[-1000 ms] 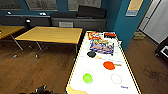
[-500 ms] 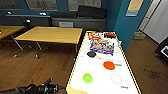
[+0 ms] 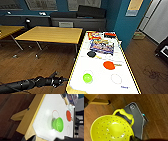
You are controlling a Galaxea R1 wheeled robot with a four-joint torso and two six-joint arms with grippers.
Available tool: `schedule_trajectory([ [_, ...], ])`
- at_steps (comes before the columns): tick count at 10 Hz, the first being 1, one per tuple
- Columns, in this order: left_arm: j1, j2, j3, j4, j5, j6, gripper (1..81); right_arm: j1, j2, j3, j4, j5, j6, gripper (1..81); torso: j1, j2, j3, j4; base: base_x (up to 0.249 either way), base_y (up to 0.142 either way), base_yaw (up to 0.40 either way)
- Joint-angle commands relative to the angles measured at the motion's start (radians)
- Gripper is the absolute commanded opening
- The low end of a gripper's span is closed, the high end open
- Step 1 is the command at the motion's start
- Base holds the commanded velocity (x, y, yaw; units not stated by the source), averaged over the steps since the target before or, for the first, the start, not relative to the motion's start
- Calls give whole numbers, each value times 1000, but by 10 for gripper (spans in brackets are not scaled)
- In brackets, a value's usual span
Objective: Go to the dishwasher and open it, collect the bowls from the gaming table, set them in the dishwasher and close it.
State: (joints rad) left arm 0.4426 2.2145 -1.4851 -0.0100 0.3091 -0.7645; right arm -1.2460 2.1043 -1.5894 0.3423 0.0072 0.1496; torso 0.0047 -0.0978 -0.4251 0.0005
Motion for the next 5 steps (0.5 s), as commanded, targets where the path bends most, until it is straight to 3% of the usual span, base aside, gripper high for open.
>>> schedule_trajectory([
  [1,-176,25,-43,-13,91,-16,811,50,-59,19,-9,-69,-2,10,0,0,0,0,0,0,0],
  [5,-207,147,-175,-2,140,-16,811,59,-57,20,-9,-73,-1,10,0,0,0,0,0,0,0],
])
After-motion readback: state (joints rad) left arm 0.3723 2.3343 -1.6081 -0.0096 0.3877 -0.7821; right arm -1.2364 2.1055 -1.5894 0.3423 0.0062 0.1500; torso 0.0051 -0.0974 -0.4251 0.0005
